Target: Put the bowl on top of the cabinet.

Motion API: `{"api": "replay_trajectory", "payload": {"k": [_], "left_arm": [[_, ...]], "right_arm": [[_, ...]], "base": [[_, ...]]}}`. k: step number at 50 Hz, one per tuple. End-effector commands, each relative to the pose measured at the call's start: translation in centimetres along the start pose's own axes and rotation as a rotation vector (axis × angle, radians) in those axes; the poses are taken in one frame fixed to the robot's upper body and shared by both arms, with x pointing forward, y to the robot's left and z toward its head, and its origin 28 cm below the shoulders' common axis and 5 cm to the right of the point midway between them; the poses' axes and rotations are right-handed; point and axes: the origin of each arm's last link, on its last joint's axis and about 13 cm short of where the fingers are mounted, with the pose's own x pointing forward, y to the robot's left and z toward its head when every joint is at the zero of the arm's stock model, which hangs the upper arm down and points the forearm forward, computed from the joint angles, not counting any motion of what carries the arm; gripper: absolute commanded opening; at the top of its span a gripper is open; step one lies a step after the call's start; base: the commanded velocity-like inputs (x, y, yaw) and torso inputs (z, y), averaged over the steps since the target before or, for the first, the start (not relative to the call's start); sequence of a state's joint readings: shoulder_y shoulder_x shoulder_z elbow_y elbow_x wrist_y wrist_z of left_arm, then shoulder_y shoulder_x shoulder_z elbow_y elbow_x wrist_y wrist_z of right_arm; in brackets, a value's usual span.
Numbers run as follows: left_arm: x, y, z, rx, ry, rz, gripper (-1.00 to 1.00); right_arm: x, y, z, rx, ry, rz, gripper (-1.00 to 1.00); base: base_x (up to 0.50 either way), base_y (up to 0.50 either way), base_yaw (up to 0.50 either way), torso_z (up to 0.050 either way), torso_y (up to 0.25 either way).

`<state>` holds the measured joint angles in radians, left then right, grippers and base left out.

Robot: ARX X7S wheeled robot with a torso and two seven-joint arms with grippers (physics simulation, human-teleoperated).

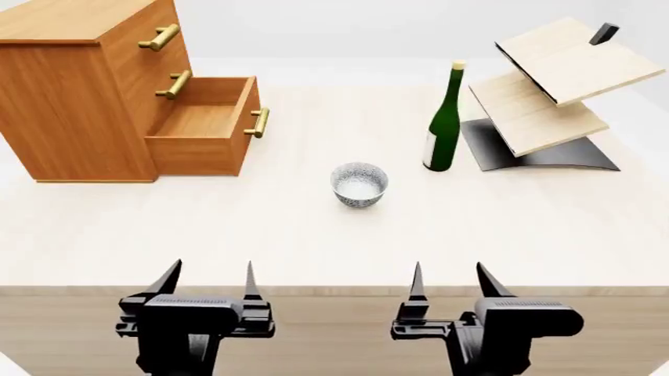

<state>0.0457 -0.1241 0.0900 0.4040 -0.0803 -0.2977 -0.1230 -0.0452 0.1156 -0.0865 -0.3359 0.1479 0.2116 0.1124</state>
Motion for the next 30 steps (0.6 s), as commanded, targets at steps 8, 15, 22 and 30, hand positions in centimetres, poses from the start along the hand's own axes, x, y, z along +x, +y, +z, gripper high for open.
{"api": "replay_trajectory", "payload": {"k": [8, 15, 22, 30], "left_arm": [[-0.9, 0.4, 2.8, 0.028, -0.022, 0.011, 1.0], [-1.3, 0.6, 4.0, 0.041, -0.037, 0.014, 1.0], [-1.6, 0.5, 4.3, 0.037, -0.047, 0.002, 1.0], [-1.7, 0.5, 4.6, 0.034, -0.053, -0.002, 1.0]], "right_arm": [[-1.1, 0.1, 3.2, -0.009, -0.032, 0.015, 1.0], [-1.1, -0.2, 3.8, 0.053, -0.081, -0.011, 1.0], [-1.2, -0.4, 4.1, 0.051, -0.085, -0.029, 1.0], [-1.4, -0.3, 4.4, 0.043, -0.08, -0.024, 1.0]], "base": [[0.0, 0.0, 0.0, 0.0, 0.0], [0.0, 0.0, 0.0, 0.0, 0.0], [0.0, 0.46, 0.0, 0.0, 0.0], [0.0, 0.5, 0.0, 0.0, 0.0]]}}
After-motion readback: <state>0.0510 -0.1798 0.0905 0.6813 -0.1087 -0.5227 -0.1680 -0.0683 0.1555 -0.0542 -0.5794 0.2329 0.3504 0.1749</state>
